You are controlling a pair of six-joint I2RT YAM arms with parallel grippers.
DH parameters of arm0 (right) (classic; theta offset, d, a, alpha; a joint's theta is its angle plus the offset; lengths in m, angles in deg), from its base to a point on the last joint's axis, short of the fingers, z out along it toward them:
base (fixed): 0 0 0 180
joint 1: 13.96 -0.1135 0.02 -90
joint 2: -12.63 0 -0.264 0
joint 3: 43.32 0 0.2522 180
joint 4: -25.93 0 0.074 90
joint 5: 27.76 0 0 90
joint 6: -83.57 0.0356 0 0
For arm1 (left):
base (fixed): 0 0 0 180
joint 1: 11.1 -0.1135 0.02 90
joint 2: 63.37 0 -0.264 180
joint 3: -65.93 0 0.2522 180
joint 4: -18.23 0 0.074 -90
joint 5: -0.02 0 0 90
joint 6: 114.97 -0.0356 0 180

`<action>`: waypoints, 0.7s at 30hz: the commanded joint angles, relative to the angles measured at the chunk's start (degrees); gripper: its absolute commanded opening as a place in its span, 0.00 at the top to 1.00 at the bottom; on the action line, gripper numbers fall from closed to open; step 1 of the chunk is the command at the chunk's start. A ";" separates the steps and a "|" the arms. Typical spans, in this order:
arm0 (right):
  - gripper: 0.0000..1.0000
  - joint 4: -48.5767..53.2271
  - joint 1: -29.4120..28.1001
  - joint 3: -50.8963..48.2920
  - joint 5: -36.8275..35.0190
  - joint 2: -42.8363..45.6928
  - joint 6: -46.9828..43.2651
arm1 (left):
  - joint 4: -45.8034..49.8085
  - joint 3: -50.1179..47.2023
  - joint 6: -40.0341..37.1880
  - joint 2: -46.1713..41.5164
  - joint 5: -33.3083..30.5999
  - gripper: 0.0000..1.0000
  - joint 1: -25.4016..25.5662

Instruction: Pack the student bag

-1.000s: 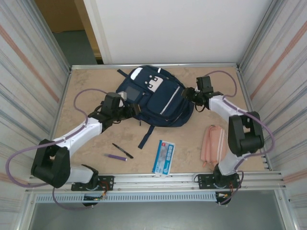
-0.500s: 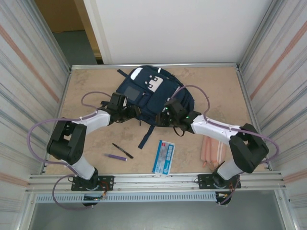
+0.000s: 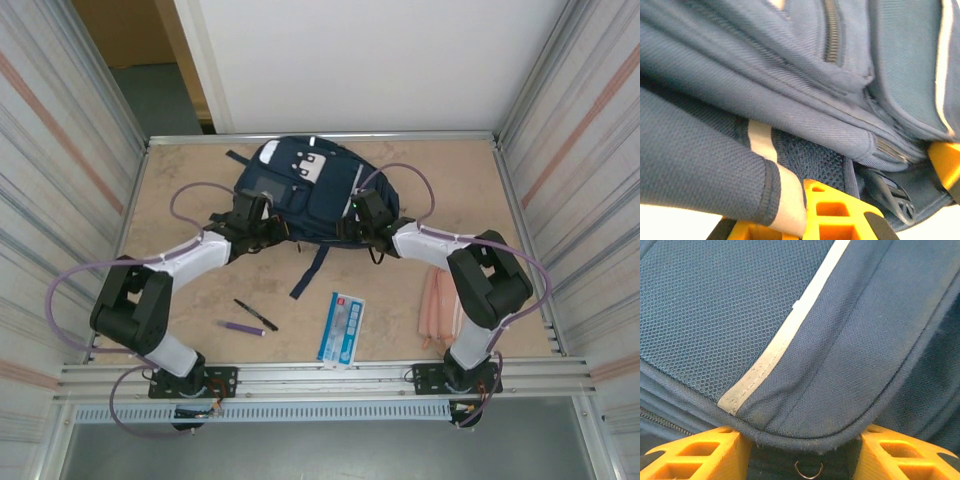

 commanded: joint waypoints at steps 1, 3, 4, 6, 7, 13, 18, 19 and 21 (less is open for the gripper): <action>0.45 -7.30 0.05 1.05 0.28 0.44 -10.45 | 2.15 0.61 0.78 -3.85 -1.09 1.00 4.37; 0.43 -12.01 -0.44 -2.20 2.10 3.36 -10.69 | 1.76 1.61 1.82 -3.94 -0.05 1.00 5.02; 0.42 -14.17 -1.00 -4.32 2.05 5.90 -10.75 | 1.33 1.87 2.72 -4.02 0.28 1.00 5.09; 0.40 -16.50 -2.44 -8.24 1.18 10.75 -12.28 | 0.75 2.49 3.94 -4.20 -0.04 1.00 5.06; 0.40 -16.38 -3.24 -9.94 0.78 13.66 -13.31 | 0.61 3.06 4.35 -4.20 -0.04 1.00 5.04; 0.37 -12.26 -8.73 -16.86 2.14 24.90 -18.04 | -1.66 3.66 7.54 -4.62 0.01 1.00 5.10; 0.37 -13.75 -16.33 -18.87 3.64 23.48 -17.52 | -2.99 3.35 8.70 -4.64 -0.08 1.00 4.77; 0.37 -17.03 -18.16 -19.72 2.73 21.83 -18.05 | -2.56 3.49 9.24 -4.71 0.00 1.00 4.74; 0.35 -27.45 -20.94 -22.57 0.35 17.85 -22.31 | -3.20 3.34 10.26 -4.91 1.02 1.00 4.74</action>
